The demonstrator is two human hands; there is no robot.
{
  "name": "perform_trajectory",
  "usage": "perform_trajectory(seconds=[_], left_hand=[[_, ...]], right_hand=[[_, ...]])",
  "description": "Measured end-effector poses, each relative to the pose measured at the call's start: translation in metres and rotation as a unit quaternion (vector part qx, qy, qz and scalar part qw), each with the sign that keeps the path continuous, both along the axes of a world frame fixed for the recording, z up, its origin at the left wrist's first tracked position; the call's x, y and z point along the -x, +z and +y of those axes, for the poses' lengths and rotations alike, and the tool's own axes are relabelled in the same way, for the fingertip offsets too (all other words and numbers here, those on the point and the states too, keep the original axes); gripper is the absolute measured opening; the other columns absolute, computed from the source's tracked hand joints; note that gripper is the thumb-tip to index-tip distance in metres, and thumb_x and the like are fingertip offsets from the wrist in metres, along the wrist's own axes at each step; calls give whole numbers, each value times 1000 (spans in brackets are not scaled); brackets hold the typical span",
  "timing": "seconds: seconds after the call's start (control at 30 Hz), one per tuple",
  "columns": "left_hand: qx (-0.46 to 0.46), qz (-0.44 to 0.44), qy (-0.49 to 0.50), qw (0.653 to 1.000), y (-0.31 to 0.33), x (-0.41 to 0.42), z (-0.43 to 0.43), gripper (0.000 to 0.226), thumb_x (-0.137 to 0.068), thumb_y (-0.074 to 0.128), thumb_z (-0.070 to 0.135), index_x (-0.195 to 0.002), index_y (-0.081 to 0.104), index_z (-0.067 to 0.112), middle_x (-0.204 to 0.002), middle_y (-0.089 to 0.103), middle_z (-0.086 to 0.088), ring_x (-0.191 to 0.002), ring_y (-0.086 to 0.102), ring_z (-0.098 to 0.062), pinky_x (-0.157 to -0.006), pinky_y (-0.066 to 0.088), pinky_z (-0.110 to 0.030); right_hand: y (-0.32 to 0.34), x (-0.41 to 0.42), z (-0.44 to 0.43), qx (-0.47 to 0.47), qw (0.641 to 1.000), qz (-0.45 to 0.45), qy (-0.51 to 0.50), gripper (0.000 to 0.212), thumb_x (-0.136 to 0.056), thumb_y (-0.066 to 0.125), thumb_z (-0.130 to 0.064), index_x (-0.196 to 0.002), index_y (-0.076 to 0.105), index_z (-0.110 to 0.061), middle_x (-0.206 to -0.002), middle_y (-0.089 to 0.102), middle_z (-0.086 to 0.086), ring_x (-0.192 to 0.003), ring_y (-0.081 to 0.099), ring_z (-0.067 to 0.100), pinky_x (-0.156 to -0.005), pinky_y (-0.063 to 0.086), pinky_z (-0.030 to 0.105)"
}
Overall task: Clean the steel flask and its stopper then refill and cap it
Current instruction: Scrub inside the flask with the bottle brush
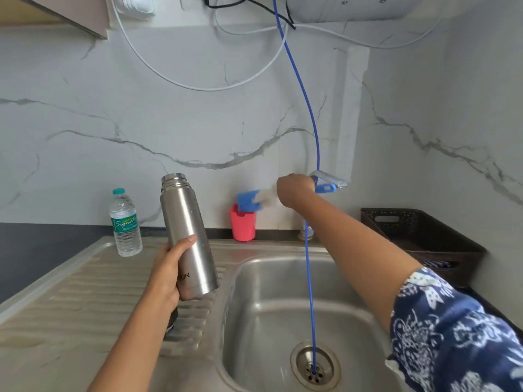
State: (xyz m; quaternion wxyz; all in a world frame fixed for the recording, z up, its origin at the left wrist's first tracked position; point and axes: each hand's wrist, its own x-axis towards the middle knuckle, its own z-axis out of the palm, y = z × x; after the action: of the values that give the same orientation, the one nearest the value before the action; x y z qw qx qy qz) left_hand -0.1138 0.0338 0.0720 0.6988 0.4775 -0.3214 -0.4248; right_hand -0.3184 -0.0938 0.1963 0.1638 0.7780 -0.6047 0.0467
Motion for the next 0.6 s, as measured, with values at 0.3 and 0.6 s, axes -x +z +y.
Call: perform_trajectory(seconds=[0.3,0.6], left_hand=[[-5,19,-21,1000,2,7,2,10,-88,60,28,-90,62,18,-69,68,-1,-68,62,-20,-67,51,-35],[-7,67,-66,995,-6,6,-2,16,-89,57,33,-92,62,18,-62,69,0,-52,67,-15,-51,55,-30]], right_hand=[[15,-21,-13,4,997,77,21,14,-91,43,0,-95,52,-11,-72,45,3,-71,50,21,-67,38,30],[25,6,-4,43,999,25,1,11,-88,45,0,-85,50,-9,-75,48,4,-75,51,22,-67,40,30]])
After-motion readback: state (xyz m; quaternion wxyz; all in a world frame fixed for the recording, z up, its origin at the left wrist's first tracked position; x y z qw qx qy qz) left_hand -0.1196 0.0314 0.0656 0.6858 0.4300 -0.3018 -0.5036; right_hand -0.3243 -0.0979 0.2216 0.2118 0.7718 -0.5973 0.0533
